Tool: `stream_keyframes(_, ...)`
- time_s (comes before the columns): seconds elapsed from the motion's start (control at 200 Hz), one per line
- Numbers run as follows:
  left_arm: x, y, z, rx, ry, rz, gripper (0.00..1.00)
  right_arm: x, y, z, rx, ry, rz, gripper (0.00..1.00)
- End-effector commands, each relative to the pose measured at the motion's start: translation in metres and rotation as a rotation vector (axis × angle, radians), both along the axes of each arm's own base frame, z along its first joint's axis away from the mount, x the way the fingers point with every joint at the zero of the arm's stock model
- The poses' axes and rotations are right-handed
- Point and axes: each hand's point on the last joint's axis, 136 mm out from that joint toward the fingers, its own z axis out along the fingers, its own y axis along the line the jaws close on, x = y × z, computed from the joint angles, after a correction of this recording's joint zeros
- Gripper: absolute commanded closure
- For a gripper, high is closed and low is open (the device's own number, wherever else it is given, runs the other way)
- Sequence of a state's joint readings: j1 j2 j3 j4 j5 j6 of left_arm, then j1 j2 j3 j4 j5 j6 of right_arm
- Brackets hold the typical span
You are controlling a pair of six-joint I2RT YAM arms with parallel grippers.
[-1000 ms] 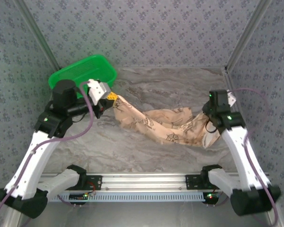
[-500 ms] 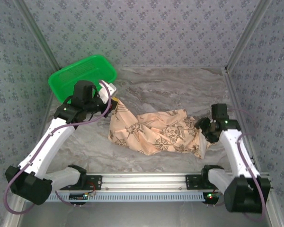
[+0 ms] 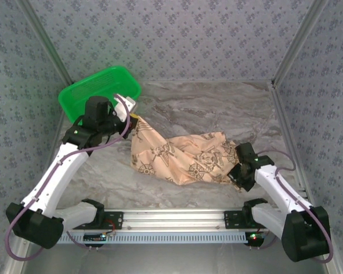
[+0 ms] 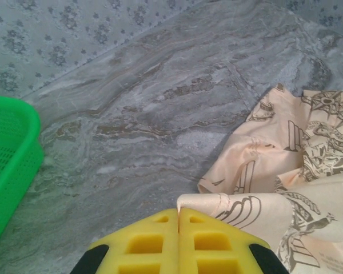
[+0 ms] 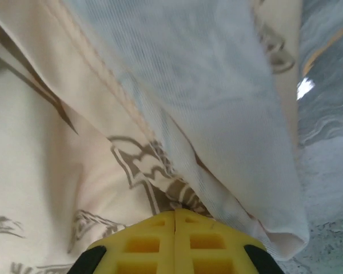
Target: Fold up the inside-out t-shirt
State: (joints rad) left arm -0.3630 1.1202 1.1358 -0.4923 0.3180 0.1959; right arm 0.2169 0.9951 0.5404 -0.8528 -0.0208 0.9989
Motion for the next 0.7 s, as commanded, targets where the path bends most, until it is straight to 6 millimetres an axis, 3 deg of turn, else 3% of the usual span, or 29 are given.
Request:
stream_keyframes(0.0,0.011,0.013,0.036,-0.048,-0.097,0.046,1.00,0.034,-0.016,0.047,-0.102,-0.120,-0.022,1.00)
stream_keyframes(0.1,0.016,0.016,0.059,-0.054,-0.147,0.026,1.00,0.064,-0.034,0.093,-0.120,-0.220,-0.052,1.00)
stream_keyframes(0.29,0.024,0.005,0.141,-0.040,-0.359,-0.077,1.00,0.133,-0.051,0.182,-0.012,-0.472,-0.049,1.00)
stream_keyframes(0.34,0.029,0.003,0.157,-0.041,-0.374,-0.079,1.00,0.137,-0.051,0.199,-0.022,-0.471,-0.021,1.00)
stream_keyframes(0.355,0.029,0.002,0.162,-0.042,-0.379,-0.088,1.00,0.136,-0.050,0.198,-0.026,-0.456,-0.009,0.99)
stream_keyframes(0.37,0.030,0.001,0.164,-0.042,-0.377,-0.094,1.00,0.135,-0.048,0.196,-0.031,-0.445,0.006,0.92)
stream_keyframes(0.41,0.028,-0.002,0.169,-0.048,-0.380,-0.118,1.00,0.128,-0.038,0.183,-0.025,-0.405,0.047,0.59)
stream_keyframes(0.44,0.028,-0.004,0.170,-0.056,-0.386,-0.125,1.00,0.119,-0.027,0.165,-0.010,-0.363,0.073,0.47)
stream_keyframes(0.58,0.028,-0.005,0.155,-0.078,-0.375,-0.118,1.00,0.066,0.040,0.080,0.047,-0.168,0.307,0.48)
stream_keyframes(0.695,0.028,-0.004,0.131,-0.066,-0.324,-0.115,1.00,0.030,0.098,0.051,0.040,-0.104,0.480,0.46)
